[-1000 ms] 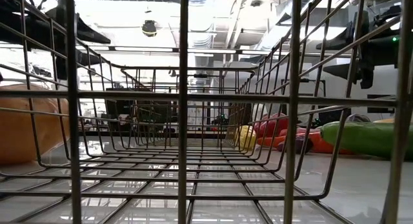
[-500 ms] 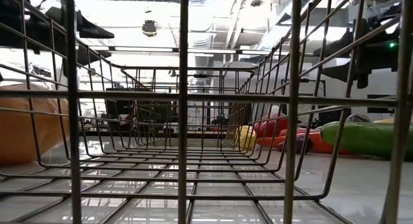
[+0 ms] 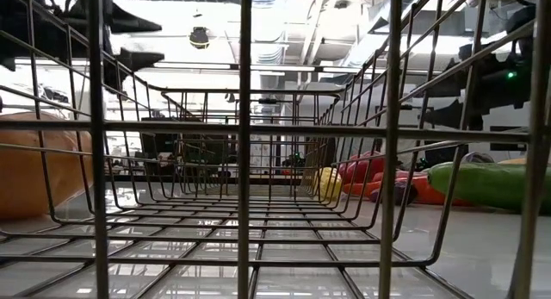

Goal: Sort produce into baskets
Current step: Put the potato into the top wire basket

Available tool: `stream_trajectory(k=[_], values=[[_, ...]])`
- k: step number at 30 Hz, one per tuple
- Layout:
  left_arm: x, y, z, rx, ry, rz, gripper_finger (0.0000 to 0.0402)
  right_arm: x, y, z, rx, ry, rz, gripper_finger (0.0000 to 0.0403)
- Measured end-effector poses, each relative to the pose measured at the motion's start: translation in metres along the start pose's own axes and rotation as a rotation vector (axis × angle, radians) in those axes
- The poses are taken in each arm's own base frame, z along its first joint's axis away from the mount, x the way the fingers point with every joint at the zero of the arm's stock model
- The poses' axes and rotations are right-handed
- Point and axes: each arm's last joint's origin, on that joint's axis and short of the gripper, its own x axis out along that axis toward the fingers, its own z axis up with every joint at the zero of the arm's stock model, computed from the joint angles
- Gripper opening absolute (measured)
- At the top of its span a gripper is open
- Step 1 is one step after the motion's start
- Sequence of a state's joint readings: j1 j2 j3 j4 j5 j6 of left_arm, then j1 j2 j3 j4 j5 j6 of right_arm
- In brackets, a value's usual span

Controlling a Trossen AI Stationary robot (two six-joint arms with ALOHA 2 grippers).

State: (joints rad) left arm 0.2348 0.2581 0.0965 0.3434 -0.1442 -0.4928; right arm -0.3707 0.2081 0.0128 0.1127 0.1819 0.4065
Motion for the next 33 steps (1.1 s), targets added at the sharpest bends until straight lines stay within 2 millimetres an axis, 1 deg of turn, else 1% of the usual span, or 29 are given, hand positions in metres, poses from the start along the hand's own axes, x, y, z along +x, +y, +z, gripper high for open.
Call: stream_trajectory(k=[3,6,11,15,18,21,25,28,31,33], values=[[0.004,-0.007,0.004,0.005,0.080,-0.091,0.0253,0.001,0.002,-0.001,0.087,0.011,0.023,0.0382],[0.009,-0.014,0.005,0.019,0.151,-0.176,0.0253,0.001,0.008,0.001,0.143,0.007,0.105,0.0382],[0.013,-0.029,0.007,0.046,0.202,-0.261,0.0253,-0.001,0.022,0.007,0.171,-0.036,0.239,0.0382],[0.013,-0.050,0.019,0.072,0.187,-0.356,0.0253,-0.007,0.038,0.024,0.181,-0.060,0.344,0.0382],[0.011,-0.066,0.022,0.086,0.187,-0.393,0.0253,-0.013,0.051,0.043,0.163,-0.100,0.416,0.0382],[0.010,-0.078,0.014,0.085,0.275,-0.343,0.0253,-0.020,0.062,0.060,0.122,-0.123,0.475,0.0382],[0.007,-0.096,0.008,0.073,0.438,-0.244,0.0253,-0.025,0.069,0.063,0.087,-0.118,0.500,0.0382],[0.003,-0.109,0.012,0.074,0.611,-0.155,0.0253,-0.027,0.072,0.065,0.069,-0.130,0.480,0.0382],[-0.002,-0.120,0.021,0.057,0.793,-0.062,0.0253,-0.031,0.075,0.069,0.050,-0.156,0.472,0.0382],[-0.006,-0.127,0.022,0.070,0.899,0.007,0.0253,-0.032,0.077,0.073,0.039,-0.171,0.461,0.0382]])
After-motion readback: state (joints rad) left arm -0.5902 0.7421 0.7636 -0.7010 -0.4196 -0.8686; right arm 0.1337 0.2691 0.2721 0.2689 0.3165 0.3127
